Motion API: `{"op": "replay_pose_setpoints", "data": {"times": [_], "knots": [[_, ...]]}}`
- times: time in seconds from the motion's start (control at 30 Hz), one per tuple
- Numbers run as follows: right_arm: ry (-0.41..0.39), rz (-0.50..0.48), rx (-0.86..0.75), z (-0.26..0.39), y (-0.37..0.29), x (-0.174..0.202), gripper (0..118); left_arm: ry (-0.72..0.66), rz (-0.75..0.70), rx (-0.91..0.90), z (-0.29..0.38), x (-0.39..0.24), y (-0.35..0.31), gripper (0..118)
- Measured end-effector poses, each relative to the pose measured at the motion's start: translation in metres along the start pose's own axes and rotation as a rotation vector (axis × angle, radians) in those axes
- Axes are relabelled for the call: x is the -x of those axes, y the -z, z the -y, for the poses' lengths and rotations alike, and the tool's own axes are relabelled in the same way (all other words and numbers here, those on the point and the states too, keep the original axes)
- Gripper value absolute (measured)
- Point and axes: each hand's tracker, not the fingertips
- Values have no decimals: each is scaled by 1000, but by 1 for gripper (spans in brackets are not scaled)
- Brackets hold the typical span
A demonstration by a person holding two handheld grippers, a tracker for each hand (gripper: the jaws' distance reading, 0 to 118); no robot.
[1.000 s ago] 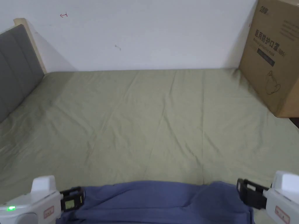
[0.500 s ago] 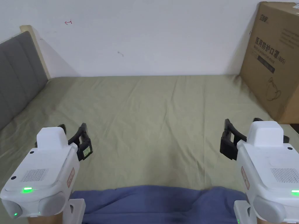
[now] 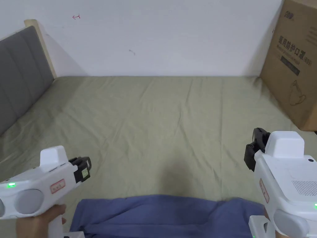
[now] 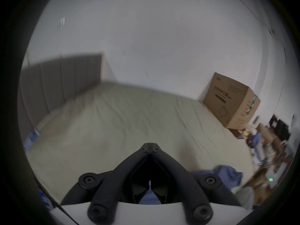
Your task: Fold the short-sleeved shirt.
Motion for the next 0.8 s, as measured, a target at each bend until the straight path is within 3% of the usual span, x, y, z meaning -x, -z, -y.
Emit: {"op": "replay_pose_setpoints", "data": {"times": [0.23, 0.47, 0.53, 0.6, 0.63, 0.67, 0.8], "knots": [[-6, -20, 50, 10, 15, 10, 0, -190, 122, 268, 27, 96, 38, 0], [-14, -23, 102, 20, 28, 18, 0, -244, 150, 409, 51, 156, 70, 2], [-17, -22, 117, 24, 32, 20, 0, -280, 138, 418, 59, 160, 75, 23], [-21, -21, 132, 27, 35, 20, 0, -280, 112, 442, 65, 164, 83, 71], [-24, -20, 139, 28, 37, 20, 0, -288, 101, 465, 68, 166, 88, 82], [-24, -19, 145, 30, 39, 20, 0, -292, 99, 482, 69, 151, 78, 88], [-22, -12, 171, 35, 44, 19, 0, -298, 122, 509, 79, 155, 94, 86]]}}
